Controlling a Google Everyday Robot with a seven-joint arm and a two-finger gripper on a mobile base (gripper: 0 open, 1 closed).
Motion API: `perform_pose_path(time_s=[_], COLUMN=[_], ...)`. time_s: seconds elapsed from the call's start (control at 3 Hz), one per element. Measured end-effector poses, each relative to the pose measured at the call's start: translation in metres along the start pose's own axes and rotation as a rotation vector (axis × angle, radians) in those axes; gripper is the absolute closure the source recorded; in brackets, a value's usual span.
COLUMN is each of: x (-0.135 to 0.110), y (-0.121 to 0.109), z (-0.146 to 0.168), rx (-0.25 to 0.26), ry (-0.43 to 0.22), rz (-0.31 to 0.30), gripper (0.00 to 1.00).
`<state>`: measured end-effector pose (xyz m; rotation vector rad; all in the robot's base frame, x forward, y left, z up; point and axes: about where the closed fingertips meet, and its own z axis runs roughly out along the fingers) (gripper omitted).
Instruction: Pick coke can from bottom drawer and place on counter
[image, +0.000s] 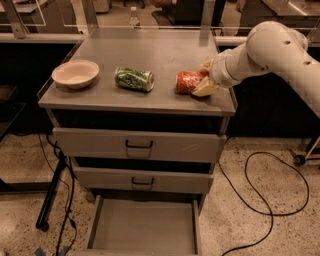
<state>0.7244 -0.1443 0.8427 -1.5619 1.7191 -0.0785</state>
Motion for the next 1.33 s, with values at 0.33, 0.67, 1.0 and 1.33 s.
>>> perform_pose_path(time_s=[0.33, 0.67, 1.0, 1.33], x=[0.0000, 0.0000, 0.0000, 0.0000], y=[0.0000, 0.0000, 0.0001, 0.0001], z=[0.0000, 0.0001, 0.0001, 0.0002], rx=[0.000, 0.000, 0.000, 0.000], ry=[0.000, 0.000, 0.000, 0.000], rz=[0.000, 0.000, 0.000, 0.000], gripper=[0.27, 0.03, 0.00, 0.00])
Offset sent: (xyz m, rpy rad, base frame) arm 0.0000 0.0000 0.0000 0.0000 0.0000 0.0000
